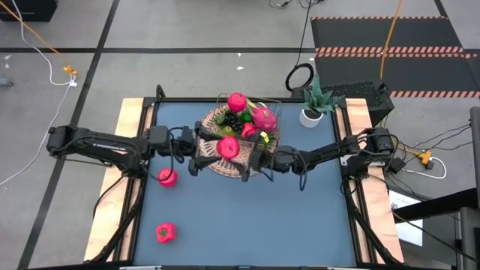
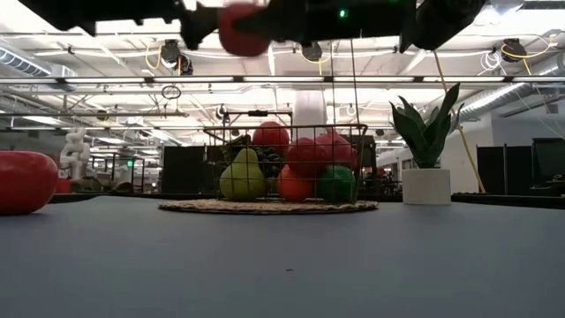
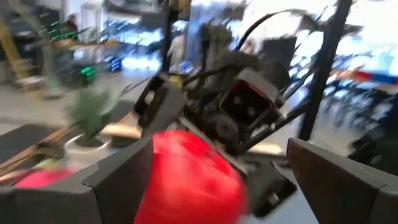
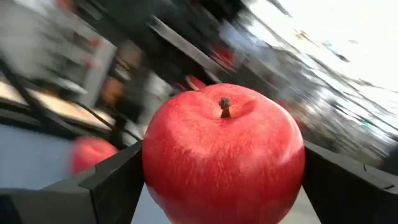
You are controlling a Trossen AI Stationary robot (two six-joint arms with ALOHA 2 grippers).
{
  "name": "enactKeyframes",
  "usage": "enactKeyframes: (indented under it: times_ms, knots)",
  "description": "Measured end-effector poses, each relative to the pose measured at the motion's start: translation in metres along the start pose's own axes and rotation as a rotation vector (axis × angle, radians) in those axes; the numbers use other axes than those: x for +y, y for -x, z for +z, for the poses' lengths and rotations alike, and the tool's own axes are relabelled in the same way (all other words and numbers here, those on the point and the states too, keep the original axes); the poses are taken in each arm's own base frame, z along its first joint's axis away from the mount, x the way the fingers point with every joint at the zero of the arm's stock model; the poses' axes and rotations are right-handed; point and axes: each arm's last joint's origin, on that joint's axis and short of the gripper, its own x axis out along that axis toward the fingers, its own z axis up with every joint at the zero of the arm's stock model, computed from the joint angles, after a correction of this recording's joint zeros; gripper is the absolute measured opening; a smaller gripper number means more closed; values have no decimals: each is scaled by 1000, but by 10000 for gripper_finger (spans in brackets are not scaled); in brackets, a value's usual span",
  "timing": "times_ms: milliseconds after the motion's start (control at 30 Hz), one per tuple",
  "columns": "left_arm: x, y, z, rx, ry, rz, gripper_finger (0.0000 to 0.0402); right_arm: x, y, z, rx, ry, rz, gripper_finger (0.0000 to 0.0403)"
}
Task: Build produce basket
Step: Put the apple into the gold wire basket
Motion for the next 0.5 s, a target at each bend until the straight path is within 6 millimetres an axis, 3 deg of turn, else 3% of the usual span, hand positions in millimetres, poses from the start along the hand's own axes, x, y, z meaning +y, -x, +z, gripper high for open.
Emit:
enactKeyframes:
  times_ms: [233, 500]
  knots:
    - [11, 35, 6, 121, -18, 402, 365, -30, 3, -5, 240, 44, -349, 365]
    - [11, 37, 4, 140, -16, 439, 356, -67, -5, -47, 384, -202, -319, 372]
